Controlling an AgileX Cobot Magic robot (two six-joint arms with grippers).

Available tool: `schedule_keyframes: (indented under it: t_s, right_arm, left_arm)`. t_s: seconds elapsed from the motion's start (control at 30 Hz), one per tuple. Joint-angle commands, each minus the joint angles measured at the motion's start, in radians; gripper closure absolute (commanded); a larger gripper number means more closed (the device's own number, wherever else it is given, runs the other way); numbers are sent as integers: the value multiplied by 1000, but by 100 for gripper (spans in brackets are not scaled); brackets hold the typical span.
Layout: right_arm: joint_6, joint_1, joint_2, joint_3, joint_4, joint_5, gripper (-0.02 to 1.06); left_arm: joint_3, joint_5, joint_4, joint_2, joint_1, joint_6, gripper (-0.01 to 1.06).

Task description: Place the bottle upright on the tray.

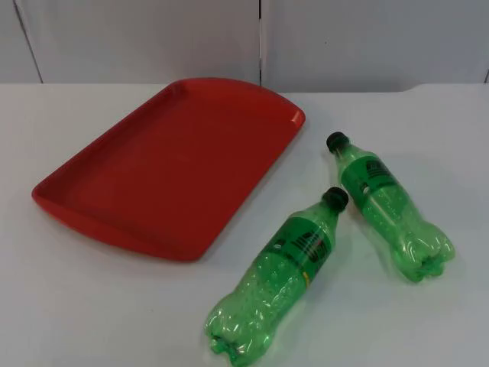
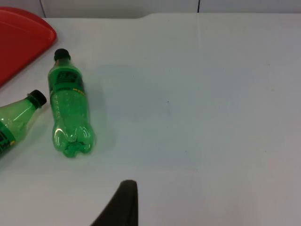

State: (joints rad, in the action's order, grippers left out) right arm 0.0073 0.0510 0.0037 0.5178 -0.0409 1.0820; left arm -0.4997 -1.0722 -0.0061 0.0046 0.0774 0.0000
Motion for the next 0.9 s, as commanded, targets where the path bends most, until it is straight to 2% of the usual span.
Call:
schedule_keyframes:
  t_s: [0.0,0.87]
  right_arm:
    - [0,-7,-4,-3,-2,-5,-1]
    - [0,-7,-4,-3,-2,-5,-1]
  left_arm:
    - [4,-2,14,-5,3,-7,0]
    - [4,-2,17,-5,3,-7,0]
